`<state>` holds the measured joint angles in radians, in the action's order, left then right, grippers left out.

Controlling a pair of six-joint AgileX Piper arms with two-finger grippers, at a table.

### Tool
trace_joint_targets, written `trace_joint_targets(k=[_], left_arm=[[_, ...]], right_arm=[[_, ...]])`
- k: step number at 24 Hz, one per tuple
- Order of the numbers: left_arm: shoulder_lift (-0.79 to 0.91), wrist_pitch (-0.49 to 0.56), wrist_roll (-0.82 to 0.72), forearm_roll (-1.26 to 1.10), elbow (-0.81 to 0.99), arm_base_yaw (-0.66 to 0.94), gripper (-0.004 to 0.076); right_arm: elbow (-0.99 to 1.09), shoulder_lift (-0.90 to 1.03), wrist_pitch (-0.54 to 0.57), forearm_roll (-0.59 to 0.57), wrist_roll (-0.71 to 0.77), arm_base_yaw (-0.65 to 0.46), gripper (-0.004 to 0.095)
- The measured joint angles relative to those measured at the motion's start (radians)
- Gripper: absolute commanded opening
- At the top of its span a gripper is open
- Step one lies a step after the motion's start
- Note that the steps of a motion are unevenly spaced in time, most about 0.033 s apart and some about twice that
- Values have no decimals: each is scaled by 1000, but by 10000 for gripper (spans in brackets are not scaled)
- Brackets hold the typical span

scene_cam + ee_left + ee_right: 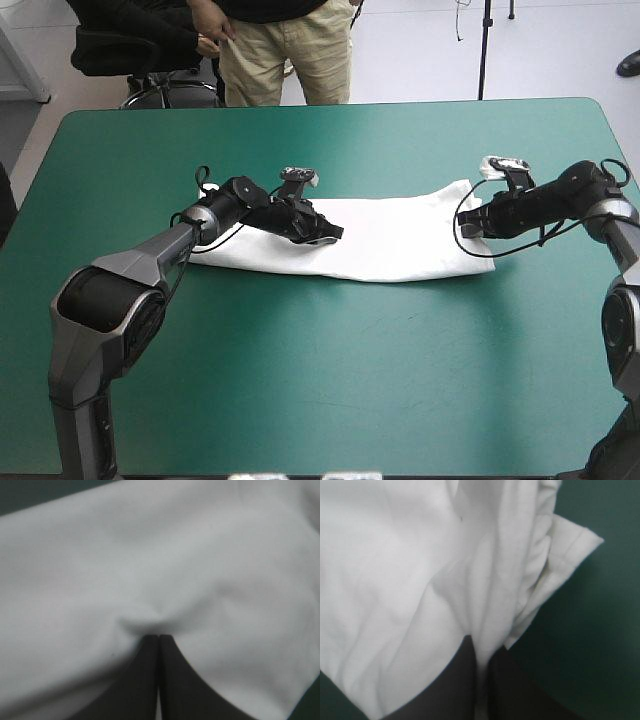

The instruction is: Fold the cloth

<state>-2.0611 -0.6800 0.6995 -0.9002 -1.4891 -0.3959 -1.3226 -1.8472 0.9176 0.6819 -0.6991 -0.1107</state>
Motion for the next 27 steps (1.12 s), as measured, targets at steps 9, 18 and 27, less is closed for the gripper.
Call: trace_joint_targets(k=[9, 18, 27], left_arm=[[162, -23, -85, 355, -138, 0, -17], [537, -380, -311, 918, -354, 0, -17], [763, -529, -418, 959, -360, 0, -17]], right_arm=[[-145, 43, 39, -93, 104, 149, -11], [-419, 31, 44, -223, 260, 523, -11], [-1044, -435, 193, -341, 408, 762, -11]])
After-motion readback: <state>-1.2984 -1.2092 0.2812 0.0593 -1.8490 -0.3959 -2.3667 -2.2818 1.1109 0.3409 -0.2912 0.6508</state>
